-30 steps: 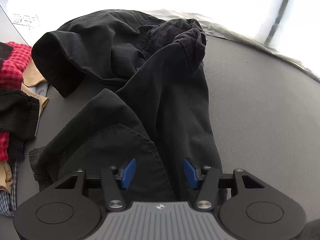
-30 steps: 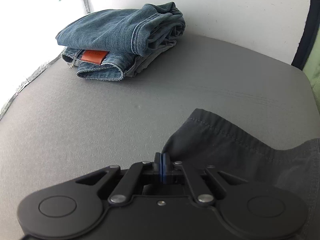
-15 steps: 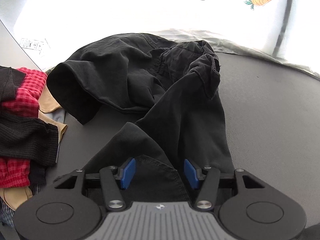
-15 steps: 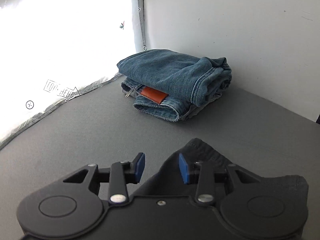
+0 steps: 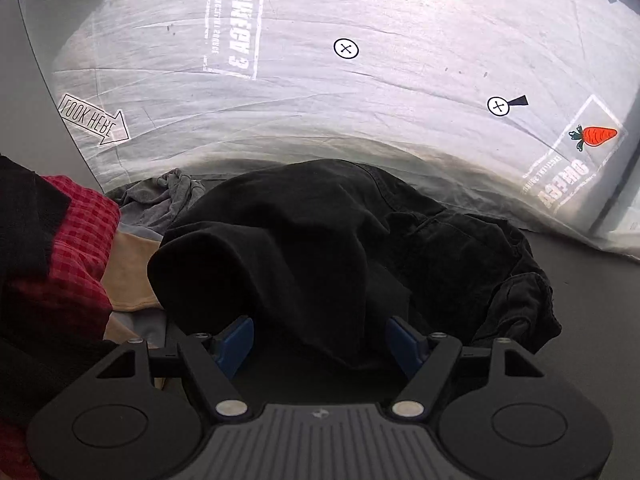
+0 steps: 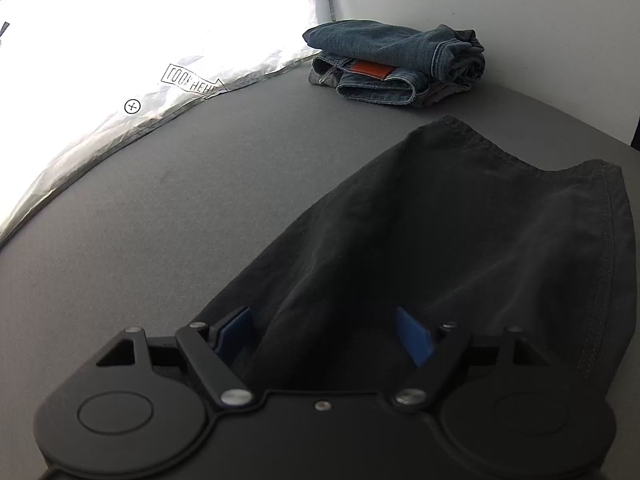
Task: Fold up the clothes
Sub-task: 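Open the right tool and release the trouser leg, then grasp the trouser fabric near the pocket with the left tool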
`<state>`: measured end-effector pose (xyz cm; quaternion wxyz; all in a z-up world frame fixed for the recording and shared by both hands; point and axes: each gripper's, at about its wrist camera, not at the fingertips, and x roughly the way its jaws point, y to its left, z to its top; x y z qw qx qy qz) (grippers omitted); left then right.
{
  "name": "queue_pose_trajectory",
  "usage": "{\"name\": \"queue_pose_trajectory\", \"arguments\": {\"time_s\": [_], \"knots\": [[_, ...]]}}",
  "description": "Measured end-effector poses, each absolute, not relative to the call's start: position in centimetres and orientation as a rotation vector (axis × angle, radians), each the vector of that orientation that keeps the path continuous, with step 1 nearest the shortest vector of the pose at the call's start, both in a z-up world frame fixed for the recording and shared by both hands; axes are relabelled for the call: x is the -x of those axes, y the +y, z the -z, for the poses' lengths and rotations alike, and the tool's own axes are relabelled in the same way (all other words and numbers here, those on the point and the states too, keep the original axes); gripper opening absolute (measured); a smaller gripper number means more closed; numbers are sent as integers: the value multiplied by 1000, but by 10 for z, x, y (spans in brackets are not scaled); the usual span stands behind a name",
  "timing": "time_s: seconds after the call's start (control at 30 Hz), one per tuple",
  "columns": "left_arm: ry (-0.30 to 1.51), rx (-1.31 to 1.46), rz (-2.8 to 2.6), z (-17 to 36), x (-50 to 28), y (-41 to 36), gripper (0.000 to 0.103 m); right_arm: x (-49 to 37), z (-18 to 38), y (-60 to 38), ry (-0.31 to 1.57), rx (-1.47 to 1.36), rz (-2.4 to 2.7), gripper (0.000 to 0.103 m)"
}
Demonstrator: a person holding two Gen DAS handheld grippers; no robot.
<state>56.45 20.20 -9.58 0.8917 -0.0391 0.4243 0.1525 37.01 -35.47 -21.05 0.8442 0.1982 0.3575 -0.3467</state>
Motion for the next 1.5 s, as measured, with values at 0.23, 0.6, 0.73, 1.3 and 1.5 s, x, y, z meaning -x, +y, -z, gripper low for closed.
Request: {"name": "queue_pose_trajectory", "arguments": {"time_s": [0.23, 0.6, 0.73, 1.3, 1.5], "knots": [[879, 167, -243, 127, -525, 218, 76, -377, 212, -312, 861, -417, 710, 102], [824, 503, -180, 146, -515, 248, 77, -448, 185, -239, 938, -237, 621, 103], [761, 532, -23, 127, -528, 236, 77, -468, 173, -224, 900, -233, 554, 103], [954, 500, 69, 164, -660, 114, 32, -484, 169, -198, 852, -216, 361, 103], [809, 628, 316, 93, -599, 106, 21, -457, 161, -246, 801, -286, 393, 103]]}}
